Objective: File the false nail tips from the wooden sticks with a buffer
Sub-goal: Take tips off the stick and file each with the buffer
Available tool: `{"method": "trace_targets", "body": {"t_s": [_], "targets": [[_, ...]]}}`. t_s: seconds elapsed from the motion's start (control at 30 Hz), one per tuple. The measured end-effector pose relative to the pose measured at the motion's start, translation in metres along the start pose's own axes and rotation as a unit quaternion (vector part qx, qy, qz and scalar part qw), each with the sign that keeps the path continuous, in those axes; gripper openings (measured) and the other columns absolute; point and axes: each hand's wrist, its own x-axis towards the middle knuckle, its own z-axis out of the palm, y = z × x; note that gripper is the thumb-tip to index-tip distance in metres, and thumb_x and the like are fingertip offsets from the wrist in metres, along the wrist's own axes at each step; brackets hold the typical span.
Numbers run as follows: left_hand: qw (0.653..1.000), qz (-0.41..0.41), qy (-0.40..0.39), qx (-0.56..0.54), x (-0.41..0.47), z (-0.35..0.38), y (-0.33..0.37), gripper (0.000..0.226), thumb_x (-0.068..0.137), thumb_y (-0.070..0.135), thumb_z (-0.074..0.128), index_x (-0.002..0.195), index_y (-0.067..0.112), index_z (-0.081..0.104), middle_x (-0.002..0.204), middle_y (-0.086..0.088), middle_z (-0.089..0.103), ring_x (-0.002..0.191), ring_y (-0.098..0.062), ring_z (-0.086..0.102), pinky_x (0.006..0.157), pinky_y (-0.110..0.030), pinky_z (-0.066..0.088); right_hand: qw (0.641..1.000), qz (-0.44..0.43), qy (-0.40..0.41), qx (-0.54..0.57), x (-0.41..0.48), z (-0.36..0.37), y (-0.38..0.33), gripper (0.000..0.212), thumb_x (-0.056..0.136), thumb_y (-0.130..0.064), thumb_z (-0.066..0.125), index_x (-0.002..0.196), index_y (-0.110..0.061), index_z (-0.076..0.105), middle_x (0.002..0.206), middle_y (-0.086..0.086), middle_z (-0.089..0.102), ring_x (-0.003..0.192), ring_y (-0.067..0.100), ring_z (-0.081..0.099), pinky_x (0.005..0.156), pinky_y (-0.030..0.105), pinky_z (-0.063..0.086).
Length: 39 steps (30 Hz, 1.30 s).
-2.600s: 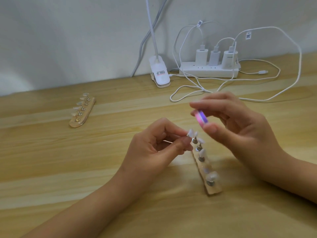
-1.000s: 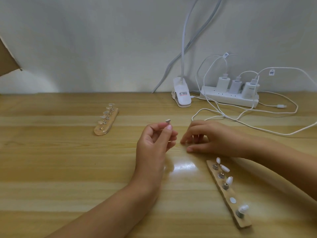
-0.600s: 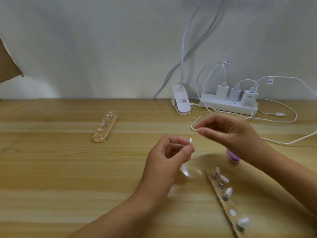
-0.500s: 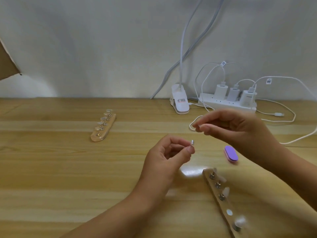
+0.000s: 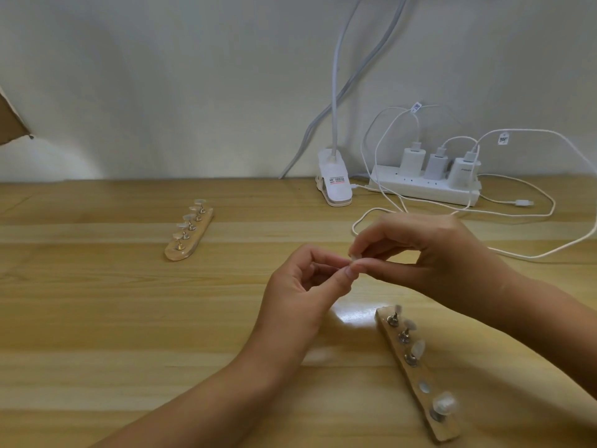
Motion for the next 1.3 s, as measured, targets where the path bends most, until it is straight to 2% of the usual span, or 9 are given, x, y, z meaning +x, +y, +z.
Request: {"method": "trace_targets", "body": {"t_s": [0.17,0.3,0.43,0.67,0.87,1.03,1.13,1.23,1.3], "targets": [[1.000,0.002,-0.002,0.002,0.001,0.000,-0.001,0.008,0.076,0.030,0.074,0.081,0.025,0.070,0.080,0.001,0.071,0.081,-0.010,0.066,0.079,-0.022,0.055,1.000,0.006,0.011,0.002,0.000,0.002,-0.002,0.030,0.082,-0.034,0.066,0.094,-0.007,0.072,0.086,-0.002,0.070,0.080,0.006,0.071,0.077,0.022,0.058],[1.000,0.000,-0.001,0.007,0.000,0.000,-0.001,0.018,0.074,0.037,0.074,0.083,0.023,0.069,0.082,-0.001,0.072,0.083,-0.012,0.068,0.081,-0.024,0.056,1.000,0.000,0.002,-0.009,0.000,0.003,-0.002,0.030,0.082,-0.034,0.066,0.094,-0.008,0.073,0.085,-0.002,0.070,0.080,0.005,0.070,0.077,0.024,0.058],[1.000,0.001,0.001,0.025,-0.001,0.000,-0.002,0.018,0.075,0.038,0.074,0.084,0.023,0.068,0.088,-0.007,0.073,0.089,-0.019,0.069,0.087,-0.034,0.057,1.000,-0.005,0.000,-0.017,0.000,0.004,-0.002,0.030,0.082,-0.034,0.066,0.095,-0.008,0.072,0.086,-0.003,0.070,0.080,0.005,0.070,0.077,0.023,0.058],[0.999,0.021,0.009,0.034,-0.001,-0.002,-0.003,0.016,0.076,0.042,0.076,0.081,0.030,0.066,0.089,-0.005,0.073,0.092,-0.022,0.068,0.084,-0.038,0.056,0.999,-0.013,0.041,0.023,-0.004,0.016,0.005,0.021,0.084,-0.021,0.070,0.096,-0.003,0.073,0.088,0.000,0.072,0.081,0.008,0.070,0.077,0.026,0.058],[1.000,0.029,0.008,-0.009,-0.004,-0.001,0.001,0.011,0.079,0.028,0.076,0.075,0.029,0.066,0.090,-0.009,0.074,0.089,-0.016,0.070,0.083,-0.026,0.056,0.990,0.031,0.071,0.117,-0.010,0.034,0.006,0.023,0.083,-0.022,0.070,0.099,-0.005,0.072,0.093,-0.002,0.071,0.088,0.014,0.069,0.081,0.032,0.057],[0.999,0.007,-0.001,-0.047,-0.004,0.002,0.007,0.019,0.073,0.033,0.076,0.083,0.018,0.068,0.088,-0.013,0.074,0.086,-0.017,0.071,0.077,-0.021,0.054,0.973,0.112,0.035,0.198,-0.003,0.019,0.002,0.038,0.080,-0.034,0.067,0.115,-0.019,0.068,0.099,-0.003,0.071,0.097,0.013,0.068,0.087,0.025,0.055],[0.998,-0.007,-0.027,-0.048,-0.005,0.002,0.008,0.013,0.078,0.029,0.073,0.086,0.020,0.069,0.090,-0.009,0.075,0.085,-0.015,0.070,0.076,-0.019,0.053,0.979,0.153,-0.021,0.130,0.004,-0.015,0.014,0.046,0.078,-0.052,0.060,0.122,-0.036,0.060,0.105,-0.013,0.070,0.103,0.003,0.066,0.090,0.018,0.052],[0.998,-0.015,-0.034,-0.055,-0.005,0.003,0.008,0.011,0.078,0.028,0.071,0.087,0.021,0.068,0.085,-0.006,0.075,0.080,-0.012,0.070,0.071,-0.018,0.053,0.973,0.206,-0.105,-0.031,-0.006,-0.035,0.034,0.050,0.072,-0.066,0.052,0.117,-0.046,0.059,0.105,-0.022,0.067,0.104,-0.004,0.060,0.091,0.024,0.052],[0.998,-0.017,-0.036,-0.054,-0.004,0.004,0.007,0.011,0.078,0.028,0.071,0.086,0.021,0.068,0.080,-0.003,0.073,0.078,-0.010,0.068,0.070,-0.017,0.052,0.969,0.209,-0.119,-0.058,-0.024,-0.032,0.045,0.053,0.071,-0.066,0.051,0.119,-0.045,0.056,0.115,-0.022,0.061,0.109,-0.001,0.057,0.093,0.025,0.050]]}}
